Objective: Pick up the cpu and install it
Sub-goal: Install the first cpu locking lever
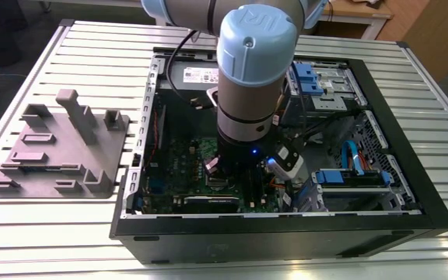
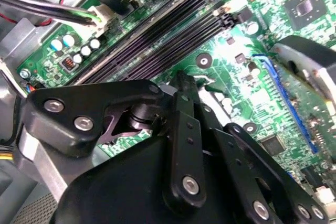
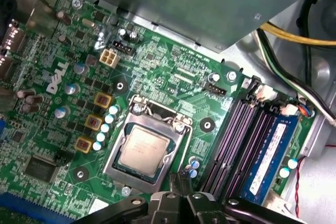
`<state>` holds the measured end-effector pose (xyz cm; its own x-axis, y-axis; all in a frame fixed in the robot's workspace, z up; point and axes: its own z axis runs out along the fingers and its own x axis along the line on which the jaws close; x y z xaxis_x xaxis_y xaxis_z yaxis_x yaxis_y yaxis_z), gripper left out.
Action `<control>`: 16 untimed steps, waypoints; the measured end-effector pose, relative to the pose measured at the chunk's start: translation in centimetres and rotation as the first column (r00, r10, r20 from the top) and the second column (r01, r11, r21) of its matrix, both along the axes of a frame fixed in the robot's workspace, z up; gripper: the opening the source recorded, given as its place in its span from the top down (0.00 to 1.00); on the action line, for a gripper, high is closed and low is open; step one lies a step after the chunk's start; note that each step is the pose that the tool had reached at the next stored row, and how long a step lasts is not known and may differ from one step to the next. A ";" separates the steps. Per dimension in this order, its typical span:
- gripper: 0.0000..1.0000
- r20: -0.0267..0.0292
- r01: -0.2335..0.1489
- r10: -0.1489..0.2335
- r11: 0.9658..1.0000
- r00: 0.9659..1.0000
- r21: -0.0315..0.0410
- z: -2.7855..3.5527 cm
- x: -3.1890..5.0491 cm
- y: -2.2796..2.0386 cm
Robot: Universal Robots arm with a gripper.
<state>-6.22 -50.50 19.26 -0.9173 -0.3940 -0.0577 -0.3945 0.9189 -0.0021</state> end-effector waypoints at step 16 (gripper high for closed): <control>0.90 0.003 0.000 0.000 1.000 1.000 0.005 0.35 -0.11 -0.72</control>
